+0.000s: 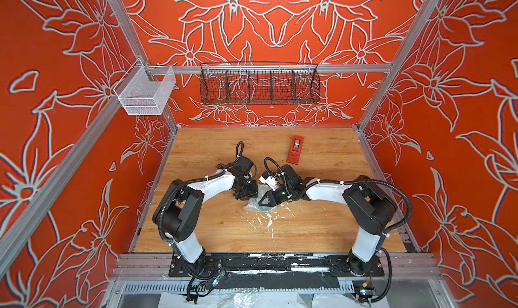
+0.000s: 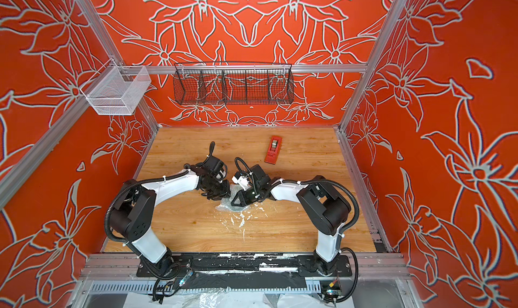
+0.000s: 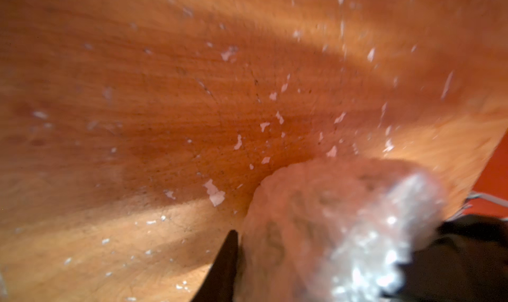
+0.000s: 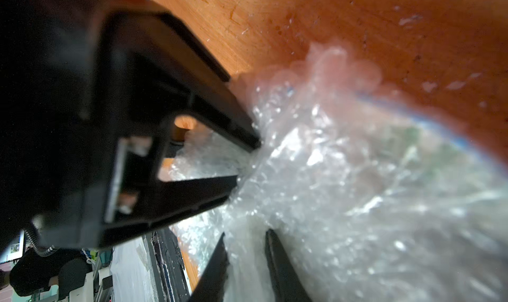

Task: Wrap bowls in bubble wrap
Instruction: Wrap the bowl in bubble wrap.

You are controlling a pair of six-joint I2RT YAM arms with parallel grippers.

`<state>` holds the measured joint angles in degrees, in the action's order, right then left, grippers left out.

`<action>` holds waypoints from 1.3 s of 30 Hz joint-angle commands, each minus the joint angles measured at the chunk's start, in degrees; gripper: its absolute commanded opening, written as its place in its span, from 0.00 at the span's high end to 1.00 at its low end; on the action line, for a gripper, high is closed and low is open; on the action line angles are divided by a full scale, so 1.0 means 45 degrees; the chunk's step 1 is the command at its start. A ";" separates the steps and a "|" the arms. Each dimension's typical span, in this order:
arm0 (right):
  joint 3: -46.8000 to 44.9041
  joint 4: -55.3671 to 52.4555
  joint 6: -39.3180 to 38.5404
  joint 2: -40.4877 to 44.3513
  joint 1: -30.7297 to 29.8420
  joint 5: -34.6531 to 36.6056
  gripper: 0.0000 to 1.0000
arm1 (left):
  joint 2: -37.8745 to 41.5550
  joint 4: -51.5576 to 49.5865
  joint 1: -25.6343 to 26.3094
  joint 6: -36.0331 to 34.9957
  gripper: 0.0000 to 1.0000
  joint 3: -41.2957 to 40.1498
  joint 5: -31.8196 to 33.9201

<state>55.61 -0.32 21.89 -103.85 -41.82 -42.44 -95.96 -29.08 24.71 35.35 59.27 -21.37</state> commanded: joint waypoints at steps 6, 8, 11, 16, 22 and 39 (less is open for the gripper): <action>-0.0241 -0.2098 -0.0364 -0.0962 -0.0318 0.0671 0.75 | 0.1229 0.1030 -0.0608 0.0856 0.65 -0.0304 0.0206; -0.0083 -0.2144 -0.0333 -0.1030 -0.0324 0.0629 0.75 | 0.1559 0.1282 -0.0657 0.0874 0.62 -0.0549 0.0078; 0.0273 -0.2396 -0.0413 -0.1152 -0.0332 0.0603 0.75 | 0.2027 0.1707 -0.0687 0.0933 0.55 -0.0945 -0.0168; 0.0646 -0.2546 -0.0475 -0.1293 -0.0335 0.0500 0.75 | 0.2454 0.2319 -0.0686 0.0730 0.36 -0.1538 -0.0356; 0.0917 -0.2586 -0.0392 -0.1513 -0.0317 0.0487 0.76 | 0.2226 0.2689 -0.0667 0.0450 0.35 -0.1804 -0.0916; 0.1022 -0.2415 -0.0120 -0.1494 -0.0334 0.0568 0.76 | 0.0586 0.3903 -0.0686 0.0425 0.65 -0.2525 -0.1521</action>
<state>61.67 -6.68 21.67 -107.37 -42.46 -42.44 -91.66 -12.25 21.74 37.21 49.15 -27.00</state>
